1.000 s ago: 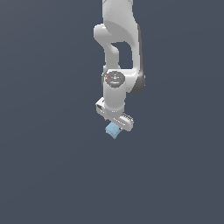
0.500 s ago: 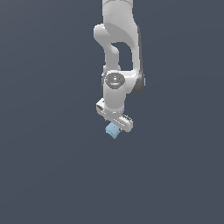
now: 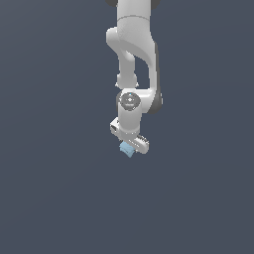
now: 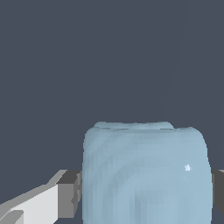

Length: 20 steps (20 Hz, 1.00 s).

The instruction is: Pick up the object and move it to a goal position.

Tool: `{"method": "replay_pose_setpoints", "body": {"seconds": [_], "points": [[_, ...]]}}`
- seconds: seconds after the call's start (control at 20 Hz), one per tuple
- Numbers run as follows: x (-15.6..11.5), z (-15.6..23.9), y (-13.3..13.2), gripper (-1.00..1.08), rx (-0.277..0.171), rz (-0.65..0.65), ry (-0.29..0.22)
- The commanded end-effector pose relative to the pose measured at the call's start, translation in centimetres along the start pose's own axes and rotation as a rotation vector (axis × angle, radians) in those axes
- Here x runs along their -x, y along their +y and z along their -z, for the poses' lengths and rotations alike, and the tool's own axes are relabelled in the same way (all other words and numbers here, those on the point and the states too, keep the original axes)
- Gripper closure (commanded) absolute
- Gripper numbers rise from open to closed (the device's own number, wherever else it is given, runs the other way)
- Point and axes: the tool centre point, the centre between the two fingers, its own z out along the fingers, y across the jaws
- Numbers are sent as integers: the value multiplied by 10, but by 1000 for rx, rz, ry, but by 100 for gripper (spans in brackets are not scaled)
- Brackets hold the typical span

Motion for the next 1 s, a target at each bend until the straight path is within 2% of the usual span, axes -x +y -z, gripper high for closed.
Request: {"method": "replay_pose_setpoints", "body": {"seconds": [0.0, 0.1, 0.15, 0.95], "points": [[-1, -5, 0, -92, -1, -1, 1], [-1, -6, -1, -92, -1, -1, 1], [-1, -6, -1, 108, -1, -1, 1], [-2, 6, -1, 108, -2, 0, 2]]}}
